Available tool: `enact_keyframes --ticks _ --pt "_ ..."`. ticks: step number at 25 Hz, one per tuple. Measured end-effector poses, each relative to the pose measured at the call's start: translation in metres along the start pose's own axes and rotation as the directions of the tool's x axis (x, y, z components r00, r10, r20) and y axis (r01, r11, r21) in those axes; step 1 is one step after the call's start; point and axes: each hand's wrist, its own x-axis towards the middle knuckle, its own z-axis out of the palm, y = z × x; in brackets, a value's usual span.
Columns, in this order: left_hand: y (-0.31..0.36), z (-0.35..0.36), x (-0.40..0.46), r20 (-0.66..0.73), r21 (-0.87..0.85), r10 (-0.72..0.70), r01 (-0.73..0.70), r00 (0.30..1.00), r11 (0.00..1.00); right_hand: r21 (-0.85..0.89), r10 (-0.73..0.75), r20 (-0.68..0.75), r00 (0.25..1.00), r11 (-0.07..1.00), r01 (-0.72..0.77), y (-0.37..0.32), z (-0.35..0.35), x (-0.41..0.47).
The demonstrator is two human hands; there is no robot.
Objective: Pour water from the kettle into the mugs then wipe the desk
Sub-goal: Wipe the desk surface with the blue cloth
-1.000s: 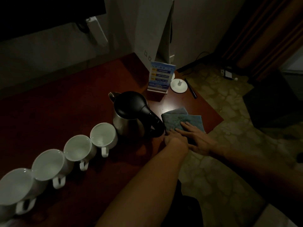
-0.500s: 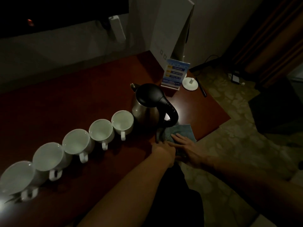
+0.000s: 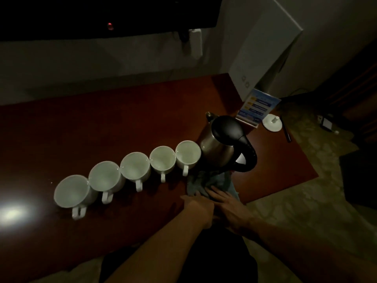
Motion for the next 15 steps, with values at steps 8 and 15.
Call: enact_keyframes --ticks 8,15 --pt "-0.069 0.045 -0.040 0.066 -0.253 -0.133 0.145 0.989 0.956 -0.032 -0.220 0.156 0.963 0.973 0.228 -0.075 0.001 0.064" --pt "-0.135 0.098 -0.080 0.118 -0.424 -0.243 0.270 0.963 0.864 -0.052 -0.375 0.218 0.901 0.917 0.395 -0.156 0.016 0.114"
